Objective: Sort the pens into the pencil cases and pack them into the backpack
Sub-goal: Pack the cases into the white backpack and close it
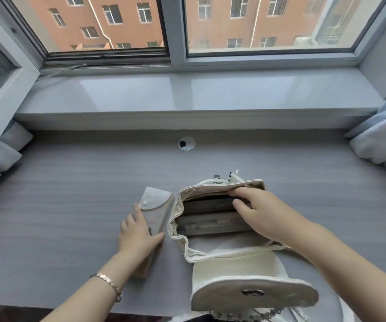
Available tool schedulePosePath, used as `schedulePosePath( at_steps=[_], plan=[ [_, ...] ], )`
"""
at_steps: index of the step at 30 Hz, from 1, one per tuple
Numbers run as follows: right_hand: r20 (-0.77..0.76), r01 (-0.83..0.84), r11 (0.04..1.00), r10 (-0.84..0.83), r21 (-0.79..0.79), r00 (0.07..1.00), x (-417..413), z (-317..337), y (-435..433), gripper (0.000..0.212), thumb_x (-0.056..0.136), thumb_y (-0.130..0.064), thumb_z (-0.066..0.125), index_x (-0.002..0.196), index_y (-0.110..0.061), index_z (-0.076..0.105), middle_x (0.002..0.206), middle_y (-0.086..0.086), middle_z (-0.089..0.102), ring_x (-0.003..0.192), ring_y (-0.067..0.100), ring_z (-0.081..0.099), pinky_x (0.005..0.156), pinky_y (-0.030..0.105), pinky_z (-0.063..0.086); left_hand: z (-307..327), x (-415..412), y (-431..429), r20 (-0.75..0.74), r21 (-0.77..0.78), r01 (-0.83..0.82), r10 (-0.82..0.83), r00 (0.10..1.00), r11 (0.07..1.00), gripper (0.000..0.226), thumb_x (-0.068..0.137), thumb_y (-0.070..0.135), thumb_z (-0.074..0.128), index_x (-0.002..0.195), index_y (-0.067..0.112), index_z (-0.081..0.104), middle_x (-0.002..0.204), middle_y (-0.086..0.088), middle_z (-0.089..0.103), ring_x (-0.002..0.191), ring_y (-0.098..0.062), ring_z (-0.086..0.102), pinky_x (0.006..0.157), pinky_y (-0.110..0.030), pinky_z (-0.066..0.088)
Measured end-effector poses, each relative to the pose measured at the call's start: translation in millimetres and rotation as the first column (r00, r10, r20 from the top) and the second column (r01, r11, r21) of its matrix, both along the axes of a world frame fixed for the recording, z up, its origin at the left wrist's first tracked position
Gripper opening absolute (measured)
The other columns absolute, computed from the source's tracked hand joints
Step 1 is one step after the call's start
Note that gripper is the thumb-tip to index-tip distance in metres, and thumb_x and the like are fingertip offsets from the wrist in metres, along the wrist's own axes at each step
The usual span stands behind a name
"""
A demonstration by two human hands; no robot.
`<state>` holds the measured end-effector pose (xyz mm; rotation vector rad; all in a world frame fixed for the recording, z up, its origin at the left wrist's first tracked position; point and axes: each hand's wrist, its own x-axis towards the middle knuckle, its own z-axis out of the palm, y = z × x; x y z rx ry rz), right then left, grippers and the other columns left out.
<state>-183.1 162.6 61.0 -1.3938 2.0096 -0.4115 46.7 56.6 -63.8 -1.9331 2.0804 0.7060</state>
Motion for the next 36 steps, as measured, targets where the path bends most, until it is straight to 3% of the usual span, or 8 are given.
schedulePosePath(
  at_steps=[4, 6, 11, 14, 16, 19, 24, 36],
  plan=[
    [0.048, 0.062, 0.997, -0.059, -0.052, 0.997, -2, -2, 6, 0.029, 0.093, -0.027, 0.044, 0.117, -0.027, 0.059, 0.118, -0.01, 0.062, 0.116, 0.012, 0.049, 0.099, 0.036, 0.041, 28, -2, -5, -0.134, -0.151, -0.161, 0.142, 0.981, 0.975, 0.106, 0.069, 0.04, 0.074, 0.146, 0.004, 0.011, 0.133, -0.025, 0.039, 0.124, -0.041, 0.033, 0.105, -0.041, 0.03],
    [0.07, 0.053, 0.995, -0.048, -0.084, 0.996, -4, -2, 6, 0.028, 0.093, -0.023, 0.045, 0.115, -0.021, 0.061, 0.118, -0.007, 0.063, 0.116, 0.013, 0.051, 0.099, 0.033, 0.041, 62, -7, -10, -0.201, -0.294, -0.136, 0.078, 0.976, 0.946, 0.108, 0.067, 0.035, 0.076, 0.147, 0.006, 0.01, 0.132, -0.024, 0.038, 0.123, -0.039, 0.032, 0.104, -0.043, 0.029],
    [0.29, 0.145, 0.987, -0.122, -0.061, 0.949, -13, 1, -12, 0.025, 0.093, -0.01, 0.045, 0.102, -0.003, 0.067, 0.107, 0.012, 0.068, 0.105, 0.024, 0.06, 0.094, 0.032, 0.047, 150, -30, 6, -0.269, -0.467, 0.311, -0.468, 0.842, 0.828, 0.101, 0.06, 0.043, 0.067, 0.145, 0.037, 0.013, 0.11, 0.003, 0.037, 0.098, -0.014, 0.027, 0.089, -0.031, 0.034],
    [0.514, 0.149, 0.989, -0.138, 0.02, 0.847, -22, 5, -16, 0.026, 0.095, -0.003, 0.042, 0.106, 0.006, 0.065, 0.097, 0.011, 0.067, 0.083, 0.009, 0.064, 0.071, 0.015, 0.053, 167, -45, 27, -0.007, -0.482, 0.656, -0.751, 0.661, 0.581, 0.09, 0.05, 0.054, 0.049, 0.136, 0.042, 0.027, 0.101, 0.0, 0.048, 0.092, -0.022, 0.043, 0.082, -0.038, 0.047],
    [0.348, 0.039, 0.999, -0.03, -0.019, 0.937, -27, 5, -14, 0.027, 0.094, -0.003, 0.043, 0.103, -0.002, 0.068, 0.095, 0.005, 0.07, 0.081, 0.009, 0.065, 0.069, 0.017, 0.052, 169, -56, 35, 0.121, -0.325, 0.793, -0.809, 0.575, 0.515, 0.089, 0.059, 0.054, 0.052, 0.141, 0.044, 0.017, 0.11, 0.0, 0.043, 0.101, -0.022, 0.041, 0.088, -0.033, 0.041],
    [-0.071, -0.056, 0.957, 0.038, -0.284, 0.997, -35, -8, -4, 0.028, 0.084, 0.005, 0.051, 0.096, -0.009, 0.073, 0.1, 0.007, 0.072, 0.095, 0.023, 0.064, 0.083, 0.021, 0.044, 169, -66, 38, 0.165, -0.216, 0.811, -0.799, 0.579, 0.543, 0.091, 0.072, 0.048, 0.059, 0.143, 0.045, 0.002, 0.121, 0.001, 0.033, 0.111, -0.02, 0.031, 0.095, -0.028, 0.033],
    [-0.097, -0.076, 0.866, 0.033, -0.493, 0.995, -37, -19, 8, 0.024, 0.076, 0.006, 0.057, 0.092, -0.001, 0.073, 0.099, 0.013, 0.071, 0.095, 0.01, 0.057, 0.084, -0.007, 0.032, 170, -73, 39, 0.172, -0.222, 0.835, -0.823, 0.541, 0.503, 0.091, 0.073, 0.049, 0.057, 0.144, 0.042, -0.001, 0.12, -0.001, 0.033, 0.109, -0.021, 0.03, 0.095, -0.032, 0.034],
    [0.004, 0.043, 0.923, -0.045, -0.383, 0.999, -40, -18, -5, 0.03, 0.085, 0.007, 0.047, 0.102, -0.004, 0.07, 0.108, 0.007, 0.068, 0.104, 0.018, 0.058, 0.079, -0.007, 0.031, 184, -75, 37, -0.087, -0.038, 0.83, -0.829, 0.552, 0.556, 0.088, 0.068, 0.048, 0.069, 0.139, 0.049, 0.018, 0.122, 0.004, 0.041, 0.119, -0.014, 0.032, 0.099, -0.033, 0.04]
  ],
)
